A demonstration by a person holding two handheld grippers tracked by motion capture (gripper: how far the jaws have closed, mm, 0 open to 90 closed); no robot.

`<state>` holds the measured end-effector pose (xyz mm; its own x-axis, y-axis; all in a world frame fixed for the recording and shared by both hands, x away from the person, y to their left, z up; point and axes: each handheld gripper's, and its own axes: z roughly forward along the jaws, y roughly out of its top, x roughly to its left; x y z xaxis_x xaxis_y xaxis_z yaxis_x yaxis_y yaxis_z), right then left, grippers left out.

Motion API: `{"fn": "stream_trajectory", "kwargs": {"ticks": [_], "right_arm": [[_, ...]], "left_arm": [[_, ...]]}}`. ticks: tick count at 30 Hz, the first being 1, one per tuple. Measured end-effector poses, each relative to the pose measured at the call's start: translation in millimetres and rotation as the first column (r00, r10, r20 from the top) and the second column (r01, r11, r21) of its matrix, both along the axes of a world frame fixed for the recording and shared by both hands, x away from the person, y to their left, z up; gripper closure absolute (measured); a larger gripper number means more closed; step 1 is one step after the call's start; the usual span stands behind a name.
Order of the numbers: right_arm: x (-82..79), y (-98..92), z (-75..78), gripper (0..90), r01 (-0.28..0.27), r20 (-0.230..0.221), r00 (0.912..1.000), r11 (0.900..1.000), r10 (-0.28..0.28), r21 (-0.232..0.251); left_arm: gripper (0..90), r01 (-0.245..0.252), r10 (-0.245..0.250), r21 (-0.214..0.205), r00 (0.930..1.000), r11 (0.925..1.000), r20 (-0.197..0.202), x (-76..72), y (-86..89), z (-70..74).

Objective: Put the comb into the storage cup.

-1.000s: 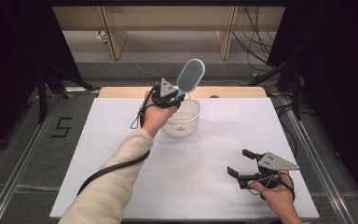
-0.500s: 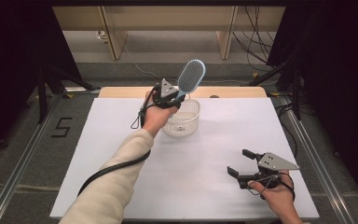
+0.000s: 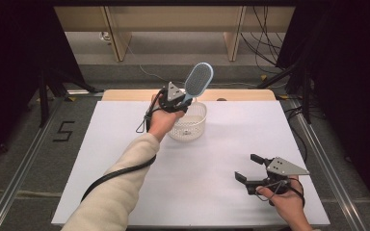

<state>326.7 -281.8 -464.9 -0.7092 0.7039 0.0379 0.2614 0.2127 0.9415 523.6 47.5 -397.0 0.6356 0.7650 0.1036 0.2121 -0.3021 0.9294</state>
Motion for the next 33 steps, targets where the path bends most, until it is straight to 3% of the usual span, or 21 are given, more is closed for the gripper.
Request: {"fn": "stream_trajectory", "kwargs": {"ticks": [33], "right_arm": [[0.1, 0.1, -0.5, 11.4, -0.003, -0.007, 1.0, 1.0, 0.003, 0.0]], "left_arm": [[69.4, 0.005, -0.005, 0.01, 1.0, 0.9999, -0.006, 2.4, -3.6, -4.0]]}}
